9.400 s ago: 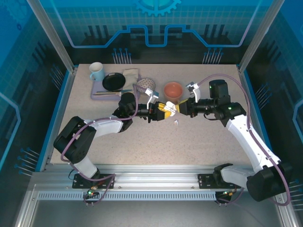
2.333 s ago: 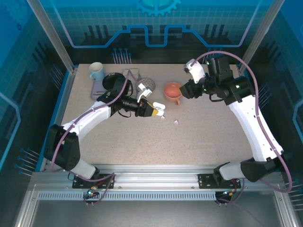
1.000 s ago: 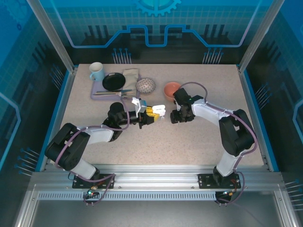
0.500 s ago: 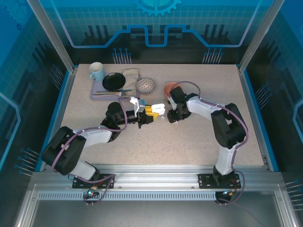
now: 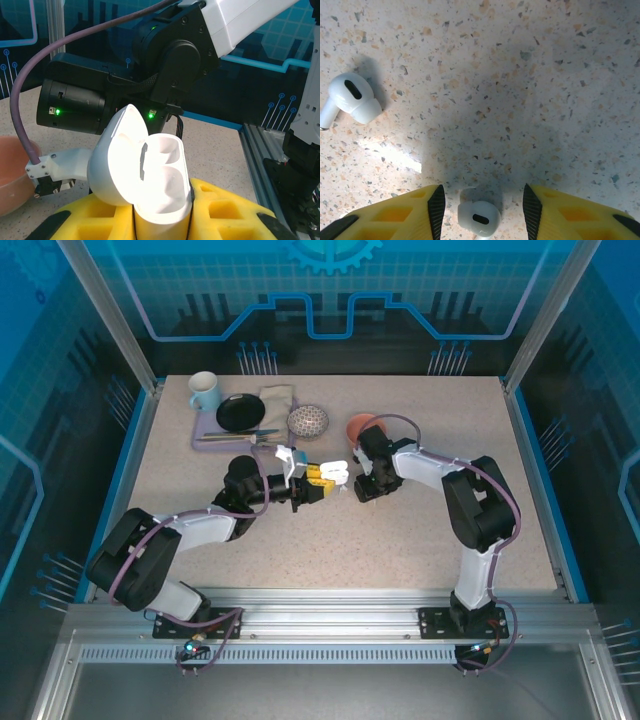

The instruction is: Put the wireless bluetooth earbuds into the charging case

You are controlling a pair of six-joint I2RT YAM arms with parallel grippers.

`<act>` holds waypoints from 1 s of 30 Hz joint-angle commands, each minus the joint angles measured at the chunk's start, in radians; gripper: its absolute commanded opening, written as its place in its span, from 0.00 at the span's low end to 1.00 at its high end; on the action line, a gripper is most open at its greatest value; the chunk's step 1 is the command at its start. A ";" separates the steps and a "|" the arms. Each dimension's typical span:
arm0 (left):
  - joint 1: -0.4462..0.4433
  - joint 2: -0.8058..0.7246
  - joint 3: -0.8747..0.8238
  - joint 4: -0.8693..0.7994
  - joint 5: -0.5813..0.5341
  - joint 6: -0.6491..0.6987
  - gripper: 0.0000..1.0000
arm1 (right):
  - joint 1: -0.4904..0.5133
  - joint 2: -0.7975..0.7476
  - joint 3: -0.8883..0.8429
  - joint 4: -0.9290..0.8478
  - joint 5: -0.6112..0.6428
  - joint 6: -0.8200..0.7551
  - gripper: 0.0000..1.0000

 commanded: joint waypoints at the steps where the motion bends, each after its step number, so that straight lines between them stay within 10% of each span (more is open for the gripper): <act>1: -0.005 -0.023 0.009 0.008 -0.002 0.032 0.00 | 0.005 0.013 -0.004 -0.020 0.009 -0.019 0.47; 30: -0.005 -0.054 0.020 -0.052 -0.013 0.045 0.00 | 0.029 0.022 -0.019 -0.036 0.030 0.013 0.35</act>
